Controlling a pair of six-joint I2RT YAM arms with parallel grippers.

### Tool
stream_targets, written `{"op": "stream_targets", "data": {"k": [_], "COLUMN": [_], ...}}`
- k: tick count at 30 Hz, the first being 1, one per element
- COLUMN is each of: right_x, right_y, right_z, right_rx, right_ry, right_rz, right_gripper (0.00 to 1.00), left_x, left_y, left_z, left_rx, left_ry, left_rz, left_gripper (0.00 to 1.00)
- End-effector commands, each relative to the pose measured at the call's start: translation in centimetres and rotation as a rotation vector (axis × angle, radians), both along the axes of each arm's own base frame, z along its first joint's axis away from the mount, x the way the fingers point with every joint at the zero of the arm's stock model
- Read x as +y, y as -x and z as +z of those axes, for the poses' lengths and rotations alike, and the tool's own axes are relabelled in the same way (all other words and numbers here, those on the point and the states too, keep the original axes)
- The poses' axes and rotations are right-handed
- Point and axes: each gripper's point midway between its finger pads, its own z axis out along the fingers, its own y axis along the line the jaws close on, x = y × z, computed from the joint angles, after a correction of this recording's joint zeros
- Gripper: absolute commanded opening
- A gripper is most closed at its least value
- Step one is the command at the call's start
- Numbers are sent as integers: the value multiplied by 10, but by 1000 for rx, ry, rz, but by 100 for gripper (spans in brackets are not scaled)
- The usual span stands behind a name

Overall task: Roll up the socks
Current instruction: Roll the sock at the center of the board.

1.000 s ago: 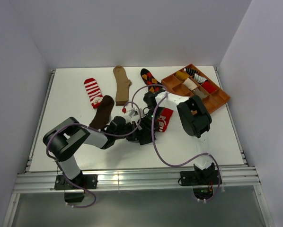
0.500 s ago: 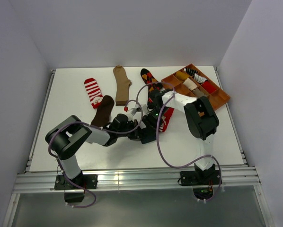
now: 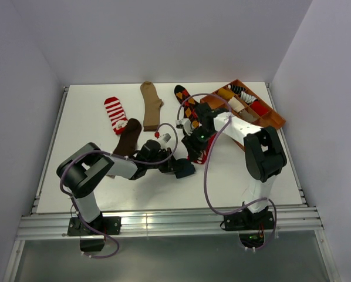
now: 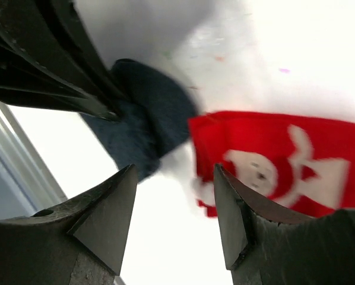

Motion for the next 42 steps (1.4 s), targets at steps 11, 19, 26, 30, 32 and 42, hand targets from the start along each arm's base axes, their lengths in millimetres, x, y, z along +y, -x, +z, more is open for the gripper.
{"op": "stream_targets", "data": {"k": [11, 19, 26, 30, 32, 42], "right_x": [-18, -6, 23, 35, 39, 54], "right_y": [-23, 16, 51, 65, 66, 73], "right_z": [31, 25, 14, 9, 8, -5], "right_rx": [-313, -537, -661, -692, -712, -719], "right_ry": [-72, -71, -93, -92, -83, -42], "right_rz": [76, 330, 496, 557, 568, 631], "right_gripper": [62, 65, 67, 68, 68, 65], "left_x": [82, 92, 92, 92, 90, 90], "left_y": [66, 63, 69, 72, 72, 72], "left_z": [-85, -80, -85, -87, -87, -86], "left_rx": [351, 467, 551, 577, 584, 586], "left_ry": [-328, -320, -304, -293, -281, -268], "left_rz": [-53, -51, -36, -34, -36, -41], "left_gripper": [0, 0, 0, 1, 0, 0]}}
